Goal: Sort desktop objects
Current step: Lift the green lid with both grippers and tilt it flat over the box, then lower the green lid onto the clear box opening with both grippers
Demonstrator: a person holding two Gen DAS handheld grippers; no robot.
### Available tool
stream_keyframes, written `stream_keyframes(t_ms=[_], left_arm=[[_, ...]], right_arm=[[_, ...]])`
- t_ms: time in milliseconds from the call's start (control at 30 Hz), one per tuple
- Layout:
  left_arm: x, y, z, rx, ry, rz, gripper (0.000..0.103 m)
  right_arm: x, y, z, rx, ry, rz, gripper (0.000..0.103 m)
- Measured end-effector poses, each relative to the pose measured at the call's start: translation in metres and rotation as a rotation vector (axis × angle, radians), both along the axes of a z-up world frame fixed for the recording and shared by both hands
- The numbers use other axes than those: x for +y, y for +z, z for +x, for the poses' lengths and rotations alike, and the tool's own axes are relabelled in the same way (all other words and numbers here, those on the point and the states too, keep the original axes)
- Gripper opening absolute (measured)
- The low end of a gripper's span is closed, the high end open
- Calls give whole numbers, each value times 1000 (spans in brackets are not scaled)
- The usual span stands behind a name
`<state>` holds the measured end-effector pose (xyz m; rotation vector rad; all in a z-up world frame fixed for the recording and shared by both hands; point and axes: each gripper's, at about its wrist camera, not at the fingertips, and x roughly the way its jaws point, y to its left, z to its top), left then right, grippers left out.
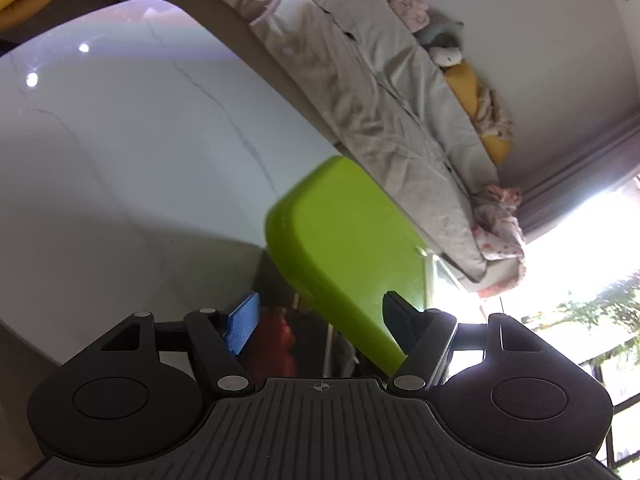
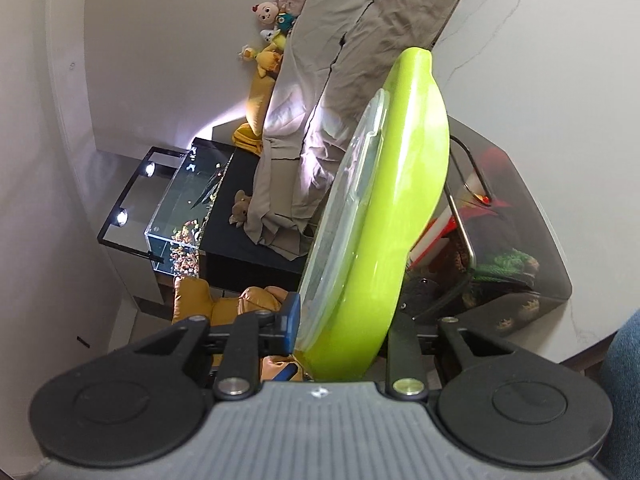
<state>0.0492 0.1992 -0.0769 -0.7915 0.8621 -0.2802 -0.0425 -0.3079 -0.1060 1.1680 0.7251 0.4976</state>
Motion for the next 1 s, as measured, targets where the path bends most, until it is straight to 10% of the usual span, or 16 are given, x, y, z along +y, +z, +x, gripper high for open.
stream_keyframes(t_ms=[400, 633, 1000], left_arm=[[-13, -17, 76, 45, -10, -10, 91], [-40, -13, 78, 42, -53, 123, 91], [-63, 10, 75, 17, -62, 299, 93]], right_arm=[[27, -27, -40, 36, 17, 52, 30], [0, -63, -57, 192, -46, 233, 72], [-40, -7, -62, 136, -166, -191, 75]])
